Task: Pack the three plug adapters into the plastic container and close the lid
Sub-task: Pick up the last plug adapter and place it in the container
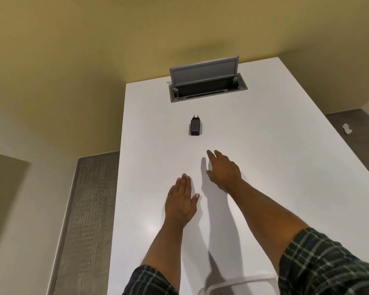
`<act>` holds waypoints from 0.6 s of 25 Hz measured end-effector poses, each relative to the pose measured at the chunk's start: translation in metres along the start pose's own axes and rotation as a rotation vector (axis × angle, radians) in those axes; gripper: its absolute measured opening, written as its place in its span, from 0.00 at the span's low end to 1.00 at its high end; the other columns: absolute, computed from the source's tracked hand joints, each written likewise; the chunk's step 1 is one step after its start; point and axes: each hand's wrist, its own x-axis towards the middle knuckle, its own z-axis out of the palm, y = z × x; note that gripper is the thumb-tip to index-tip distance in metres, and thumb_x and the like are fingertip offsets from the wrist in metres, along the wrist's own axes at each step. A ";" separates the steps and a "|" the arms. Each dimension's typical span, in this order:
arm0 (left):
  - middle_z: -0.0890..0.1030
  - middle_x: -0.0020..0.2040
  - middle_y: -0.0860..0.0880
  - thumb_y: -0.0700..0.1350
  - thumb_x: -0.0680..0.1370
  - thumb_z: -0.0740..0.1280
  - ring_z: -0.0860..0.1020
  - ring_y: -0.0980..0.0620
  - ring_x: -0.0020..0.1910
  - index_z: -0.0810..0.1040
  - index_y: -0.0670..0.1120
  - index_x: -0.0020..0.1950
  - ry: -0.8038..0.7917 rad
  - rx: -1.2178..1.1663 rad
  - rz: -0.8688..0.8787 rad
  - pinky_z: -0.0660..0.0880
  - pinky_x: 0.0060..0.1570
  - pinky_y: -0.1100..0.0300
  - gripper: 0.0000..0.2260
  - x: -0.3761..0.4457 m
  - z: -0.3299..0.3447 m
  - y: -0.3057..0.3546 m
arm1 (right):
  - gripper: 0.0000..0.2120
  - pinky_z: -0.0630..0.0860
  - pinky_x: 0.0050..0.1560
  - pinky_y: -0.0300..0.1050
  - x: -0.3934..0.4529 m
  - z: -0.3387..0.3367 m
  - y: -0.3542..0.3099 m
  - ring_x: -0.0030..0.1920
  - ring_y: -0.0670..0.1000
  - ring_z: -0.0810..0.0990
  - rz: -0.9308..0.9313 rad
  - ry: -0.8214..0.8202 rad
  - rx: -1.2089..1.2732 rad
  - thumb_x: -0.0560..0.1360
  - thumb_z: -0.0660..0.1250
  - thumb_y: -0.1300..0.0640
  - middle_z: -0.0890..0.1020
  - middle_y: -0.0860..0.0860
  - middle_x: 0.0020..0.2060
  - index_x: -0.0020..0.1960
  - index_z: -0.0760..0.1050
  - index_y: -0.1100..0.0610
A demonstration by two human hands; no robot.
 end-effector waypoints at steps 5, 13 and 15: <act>0.52 0.84 0.46 0.55 0.86 0.53 0.53 0.47 0.83 0.53 0.43 0.83 0.126 -0.037 -0.020 0.55 0.80 0.51 0.29 0.013 0.021 0.001 | 0.47 0.77 0.57 0.55 0.049 0.003 -0.009 0.73 0.59 0.67 -0.002 0.059 -0.233 0.74 0.72 0.43 0.64 0.61 0.75 0.80 0.50 0.60; 0.58 0.83 0.47 0.59 0.83 0.54 0.55 0.49 0.82 0.58 0.45 0.83 0.249 -0.084 -0.059 0.57 0.79 0.49 0.31 0.061 0.024 -0.003 | 0.70 0.63 0.74 0.62 0.119 -0.011 -0.040 0.78 0.68 0.52 -0.035 0.043 -0.467 0.58 0.82 0.37 0.50 0.66 0.78 0.80 0.37 0.55; 0.57 0.83 0.48 0.62 0.82 0.52 0.54 0.49 0.83 0.57 0.47 0.83 0.265 -0.084 -0.057 0.56 0.79 0.49 0.33 0.071 0.024 -0.005 | 0.73 0.62 0.74 0.63 0.132 -0.016 -0.040 0.77 0.71 0.52 -0.032 -0.004 -0.457 0.55 0.83 0.36 0.47 0.67 0.79 0.80 0.34 0.52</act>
